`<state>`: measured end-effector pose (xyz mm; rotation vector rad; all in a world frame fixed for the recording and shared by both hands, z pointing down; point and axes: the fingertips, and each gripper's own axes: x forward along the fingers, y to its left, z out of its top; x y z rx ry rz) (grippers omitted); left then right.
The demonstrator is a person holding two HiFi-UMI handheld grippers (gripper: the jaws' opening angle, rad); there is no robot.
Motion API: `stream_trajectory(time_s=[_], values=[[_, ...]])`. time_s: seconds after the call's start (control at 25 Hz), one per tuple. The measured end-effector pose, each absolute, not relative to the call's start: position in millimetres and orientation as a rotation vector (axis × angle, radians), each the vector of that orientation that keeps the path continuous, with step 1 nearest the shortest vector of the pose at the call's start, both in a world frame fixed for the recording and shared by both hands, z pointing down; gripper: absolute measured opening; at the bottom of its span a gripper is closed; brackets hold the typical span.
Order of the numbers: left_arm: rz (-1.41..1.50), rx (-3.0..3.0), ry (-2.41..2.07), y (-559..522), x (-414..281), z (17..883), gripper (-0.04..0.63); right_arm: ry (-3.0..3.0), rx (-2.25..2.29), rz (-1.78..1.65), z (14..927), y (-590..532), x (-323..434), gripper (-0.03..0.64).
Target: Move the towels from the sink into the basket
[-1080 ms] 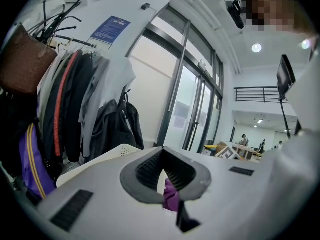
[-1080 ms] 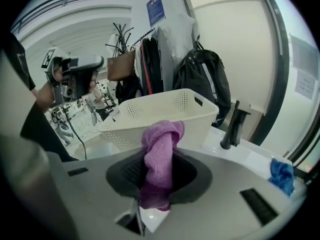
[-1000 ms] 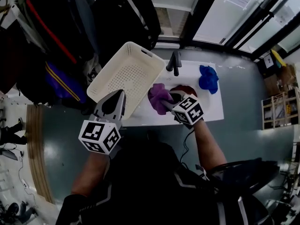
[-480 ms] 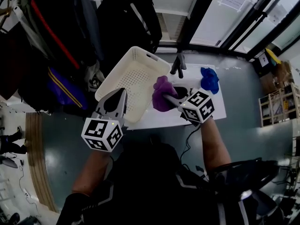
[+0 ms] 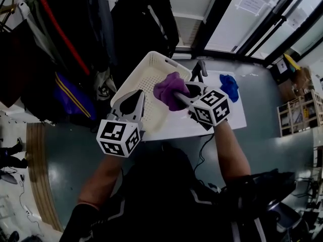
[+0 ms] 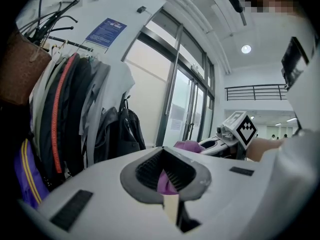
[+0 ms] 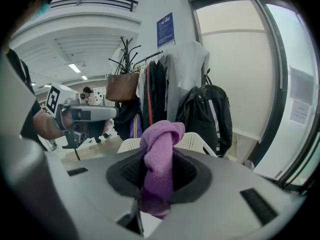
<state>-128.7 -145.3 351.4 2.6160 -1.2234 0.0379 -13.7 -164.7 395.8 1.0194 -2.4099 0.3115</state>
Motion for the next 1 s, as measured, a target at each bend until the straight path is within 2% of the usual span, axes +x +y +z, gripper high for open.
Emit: stream_trajectory(time_s=[0.36, 1.0], values=[[0.067, 2.561, -1.349, -183, -127, 361, 0.003, -2.383, 1.008, 0.318, 416, -226, -26, 0.104], [0.172, 2.289, -1.44, -245, -124, 437, 0.003, -2.225, 0.824, 0.416, 530, -319, -45, 0.105]])
